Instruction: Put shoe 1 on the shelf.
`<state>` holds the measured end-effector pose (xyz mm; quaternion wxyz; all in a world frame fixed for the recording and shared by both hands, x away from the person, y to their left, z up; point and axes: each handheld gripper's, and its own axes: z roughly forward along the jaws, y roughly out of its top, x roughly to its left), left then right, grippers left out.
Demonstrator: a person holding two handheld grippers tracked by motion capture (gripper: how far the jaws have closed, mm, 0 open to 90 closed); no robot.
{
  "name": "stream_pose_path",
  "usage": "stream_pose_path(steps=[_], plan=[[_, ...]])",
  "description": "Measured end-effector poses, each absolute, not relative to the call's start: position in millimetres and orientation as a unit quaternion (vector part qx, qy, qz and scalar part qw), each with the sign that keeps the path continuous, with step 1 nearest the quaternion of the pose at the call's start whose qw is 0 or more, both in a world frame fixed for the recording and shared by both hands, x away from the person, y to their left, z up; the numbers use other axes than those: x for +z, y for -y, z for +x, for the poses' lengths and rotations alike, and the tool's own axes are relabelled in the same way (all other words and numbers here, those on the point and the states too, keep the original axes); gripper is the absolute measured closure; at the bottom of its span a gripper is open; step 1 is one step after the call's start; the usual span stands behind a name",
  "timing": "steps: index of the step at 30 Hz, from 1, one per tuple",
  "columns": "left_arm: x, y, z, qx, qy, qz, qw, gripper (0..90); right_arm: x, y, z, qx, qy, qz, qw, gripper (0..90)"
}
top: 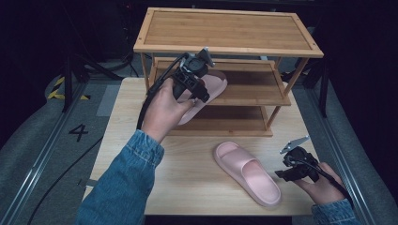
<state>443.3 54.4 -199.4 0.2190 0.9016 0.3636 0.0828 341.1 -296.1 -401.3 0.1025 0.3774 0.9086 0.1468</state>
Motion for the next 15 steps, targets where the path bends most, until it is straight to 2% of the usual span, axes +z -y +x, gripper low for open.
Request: stream_pose_path(steps=[4, 9, 15], plan=[[-191.5, -73.5, 425.5, 0.077, -0.367, 0.902, 0.214, 59.2, -402.0, 294.2, 342.5, 0.146, -0.910, 0.375, 0.100, 46.0], [-190.9, -97.9, 407.6, 0.068, -0.370, 0.908, 0.184, 68.7, -403.2, 292.3, 343.3, 0.146, -0.910, 0.375, 0.096, 45.9], [-194.0, -123.8, 396.9, 0.043, -0.381, 0.909, 0.162, 70.6, -403.7, 291.7, 343.4, 0.146, -0.911, 0.375, 0.094, 45.6]])
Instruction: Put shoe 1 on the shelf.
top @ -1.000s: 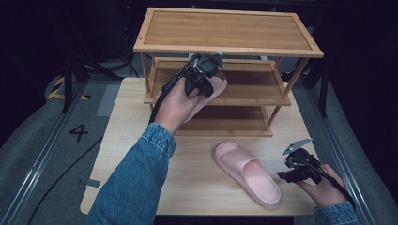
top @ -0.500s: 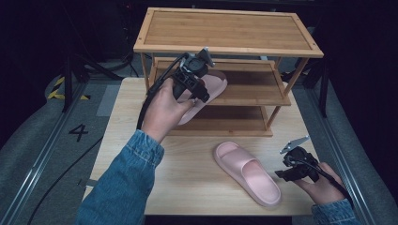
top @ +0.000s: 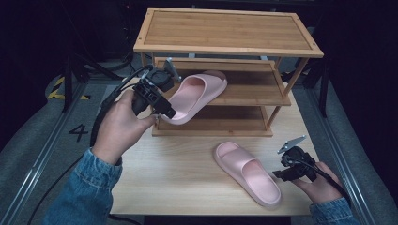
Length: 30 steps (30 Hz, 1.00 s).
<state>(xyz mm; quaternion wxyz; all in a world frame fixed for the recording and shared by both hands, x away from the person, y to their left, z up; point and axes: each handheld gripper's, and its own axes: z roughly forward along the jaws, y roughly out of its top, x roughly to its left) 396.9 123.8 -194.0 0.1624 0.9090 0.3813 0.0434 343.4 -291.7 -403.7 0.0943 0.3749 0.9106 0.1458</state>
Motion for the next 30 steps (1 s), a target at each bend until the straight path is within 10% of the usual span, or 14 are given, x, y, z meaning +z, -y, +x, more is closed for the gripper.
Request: stream_pose_path(steps=[30], plan=[[-234.8, -79.5, 421.4, -0.002, -0.336, 0.935, 0.113, 88.6, -404.3, 296.4, 340.5, 0.143, -0.911, 0.376, 0.092, 45.6]])
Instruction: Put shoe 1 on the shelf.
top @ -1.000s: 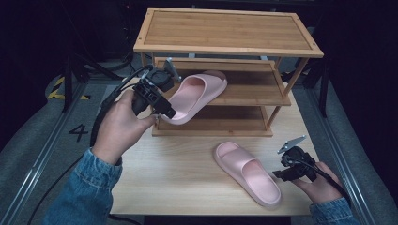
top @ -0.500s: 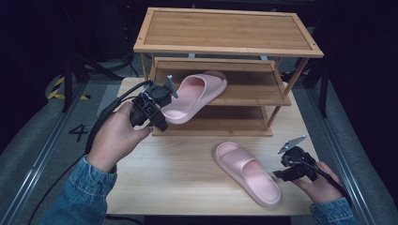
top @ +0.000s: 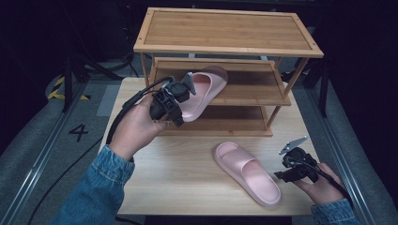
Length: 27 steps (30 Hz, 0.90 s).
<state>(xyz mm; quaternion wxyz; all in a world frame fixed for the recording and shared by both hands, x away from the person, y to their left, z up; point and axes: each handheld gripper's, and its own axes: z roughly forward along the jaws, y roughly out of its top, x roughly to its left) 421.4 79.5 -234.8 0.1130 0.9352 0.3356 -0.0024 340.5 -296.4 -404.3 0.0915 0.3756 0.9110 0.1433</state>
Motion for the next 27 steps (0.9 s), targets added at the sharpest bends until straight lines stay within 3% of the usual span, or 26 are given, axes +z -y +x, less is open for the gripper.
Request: stream_pose_path(steps=[23, 27], plan=[[-235.7, -4.9, 454.9, -0.019, -0.293, 0.947, 0.128, 89.0, -403.6, 305.7, 335.5, 0.145, -0.906, 0.386, 0.094, 45.6], [-231.6, -7.6, 444.3, -0.022, -0.282, 0.950, 0.131, 88.9, -402.9, 307.2, 334.6, 0.147, -0.906, 0.386, 0.094, 45.6]])
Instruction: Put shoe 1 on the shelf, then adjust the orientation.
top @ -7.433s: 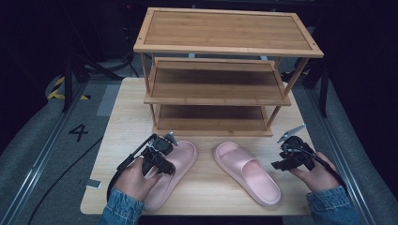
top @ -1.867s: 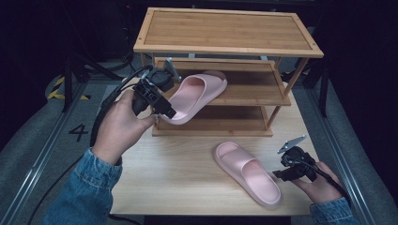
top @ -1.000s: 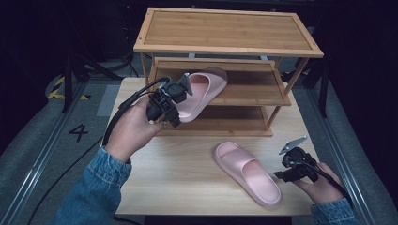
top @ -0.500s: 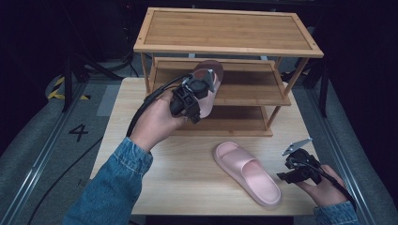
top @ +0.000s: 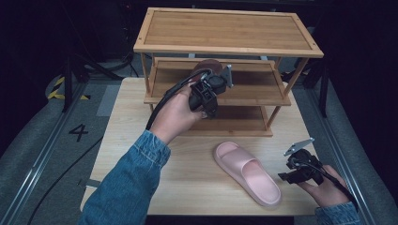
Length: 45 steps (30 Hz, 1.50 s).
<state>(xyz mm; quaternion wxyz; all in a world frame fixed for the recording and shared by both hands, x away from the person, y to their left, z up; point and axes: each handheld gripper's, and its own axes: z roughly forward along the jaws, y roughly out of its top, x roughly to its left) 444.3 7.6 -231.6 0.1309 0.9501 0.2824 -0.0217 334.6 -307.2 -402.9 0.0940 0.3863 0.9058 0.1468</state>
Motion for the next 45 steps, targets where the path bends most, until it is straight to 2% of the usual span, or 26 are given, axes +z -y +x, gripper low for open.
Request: stream_pose_path(steps=[6, 13, 33, 35, 37, 38, 39, 41, 45], plan=[[-228.6, -49.1, 419.5, 0.000, -0.308, 0.942, 0.132, 88.9, -403.1, 311.9, 335.8, 0.148, -0.903, 0.393, 0.093, 45.6], [-237.4, -81.2, 427.0, 0.008, -0.346, 0.927, 0.147, 89.0, -405.0, 303.3, 336.4, 0.143, -0.907, 0.385, 0.091, 45.5], [-242.7, -37.5, 449.7, -0.017, -0.319, 0.931, 0.179, 87.7, -404.3, 304.2, 337.1, 0.147, -0.907, 0.384, 0.088, 45.3], [-241.1, -38.3, 444.1, -0.005, -0.322, 0.931, 0.175, 82.1, -403.6, 303.8, 336.7, 0.147, -0.908, 0.382, 0.090, 45.3], [-239.5, -40.5, 437.3, -0.001, -0.317, 0.932, 0.176, 70.6, -402.6, 304.2, 336.6, 0.148, -0.908, 0.382, 0.091, 45.4], [-239.1, -41.8, 433.4, -0.002, -0.318, 0.932, 0.177, 70.6, -402.6, 304.2, 336.6, 0.148, -0.908, 0.382, 0.091, 45.4], [-239.3, -44.5, 427.8, 0.000, -0.315, 0.932, 0.181, 66.7, -402.4, 304.3, 336.7, 0.148, -0.908, 0.381, 0.091, 45.5], [-240.3, -50.1, 418.4, 0.008, -0.314, 0.933, 0.176, 56.6, -401.3, 303.6, 336.8, 0.153, -0.908, 0.381, 0.081, 47.2], [-248.3, -65.3, 398.5, 0.023, -0.312, 0.932, 0.183, 50.1, -398.1, 297.7, 337.7, 0.158, -0.908, 0.384, 0.061, 49.0]])
